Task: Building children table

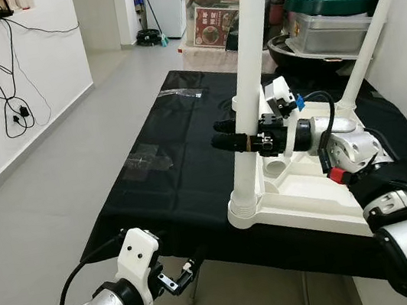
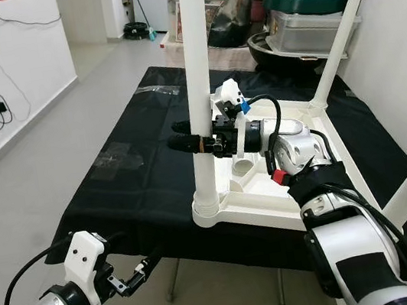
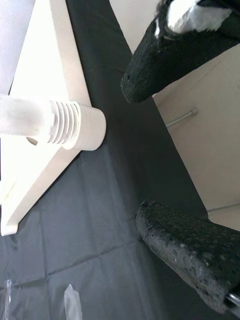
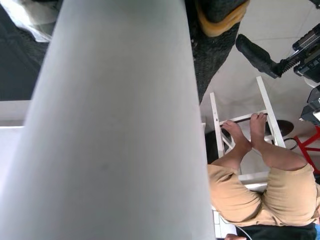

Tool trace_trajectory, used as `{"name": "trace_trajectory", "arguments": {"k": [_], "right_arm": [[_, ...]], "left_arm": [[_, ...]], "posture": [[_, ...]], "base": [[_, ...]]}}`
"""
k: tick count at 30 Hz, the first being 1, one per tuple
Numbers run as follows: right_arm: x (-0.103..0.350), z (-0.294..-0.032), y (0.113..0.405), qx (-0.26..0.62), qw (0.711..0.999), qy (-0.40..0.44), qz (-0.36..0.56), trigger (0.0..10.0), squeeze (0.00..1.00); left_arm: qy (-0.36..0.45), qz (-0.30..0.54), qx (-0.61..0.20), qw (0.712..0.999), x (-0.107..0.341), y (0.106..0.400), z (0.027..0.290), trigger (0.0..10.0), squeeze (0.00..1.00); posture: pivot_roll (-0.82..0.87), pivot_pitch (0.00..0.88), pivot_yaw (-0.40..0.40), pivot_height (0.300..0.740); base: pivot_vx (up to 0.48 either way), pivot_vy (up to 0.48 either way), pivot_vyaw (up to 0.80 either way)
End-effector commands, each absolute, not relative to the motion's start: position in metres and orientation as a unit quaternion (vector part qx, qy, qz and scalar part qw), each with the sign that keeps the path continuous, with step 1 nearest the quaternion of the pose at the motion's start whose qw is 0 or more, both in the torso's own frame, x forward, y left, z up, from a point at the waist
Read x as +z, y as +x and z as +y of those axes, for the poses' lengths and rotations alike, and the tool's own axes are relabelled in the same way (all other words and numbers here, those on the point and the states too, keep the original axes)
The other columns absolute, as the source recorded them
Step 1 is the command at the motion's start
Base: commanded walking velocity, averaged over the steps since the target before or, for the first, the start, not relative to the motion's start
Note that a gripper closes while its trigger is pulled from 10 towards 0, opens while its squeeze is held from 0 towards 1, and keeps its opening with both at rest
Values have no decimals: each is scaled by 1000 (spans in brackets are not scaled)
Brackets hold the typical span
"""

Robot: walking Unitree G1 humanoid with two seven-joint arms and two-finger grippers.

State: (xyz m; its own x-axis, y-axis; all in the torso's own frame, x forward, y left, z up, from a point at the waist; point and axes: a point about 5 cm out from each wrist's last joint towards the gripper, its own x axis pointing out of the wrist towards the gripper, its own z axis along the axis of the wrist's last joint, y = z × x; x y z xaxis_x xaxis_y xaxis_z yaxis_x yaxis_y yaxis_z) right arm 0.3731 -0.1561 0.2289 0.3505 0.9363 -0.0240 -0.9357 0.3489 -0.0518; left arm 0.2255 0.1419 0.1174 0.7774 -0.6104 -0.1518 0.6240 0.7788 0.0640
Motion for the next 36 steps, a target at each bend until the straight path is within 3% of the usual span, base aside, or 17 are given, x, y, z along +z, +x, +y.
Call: {"name": "trace_trajectory", "arguments": {"k": [1,11,21,36], "right_arm": [[203,-159,371,563,825,-23,53,0,0],[194,-163,371,535,844,-1,45,0,0],[181,-169,374,461,886,20,40,0,0],[165,-159,365,405,913,40,23,0,0]], "left_arm": [[51,63,-335,939,117,223,136,10000,0],[51,66,-329,940,115,224,137,10000,0],[49,67,-329,941,114,225,135,10000,0],[50,70,-325,942,112,225,137,10000,0]], "posture": [[114,0,-137,740],[108,0,-137,740],[96,0,-132,740],[84,0,-129,740]], "base": [[0,0,0],[0,0,0],[0,0,0],[0,0,0]]}}
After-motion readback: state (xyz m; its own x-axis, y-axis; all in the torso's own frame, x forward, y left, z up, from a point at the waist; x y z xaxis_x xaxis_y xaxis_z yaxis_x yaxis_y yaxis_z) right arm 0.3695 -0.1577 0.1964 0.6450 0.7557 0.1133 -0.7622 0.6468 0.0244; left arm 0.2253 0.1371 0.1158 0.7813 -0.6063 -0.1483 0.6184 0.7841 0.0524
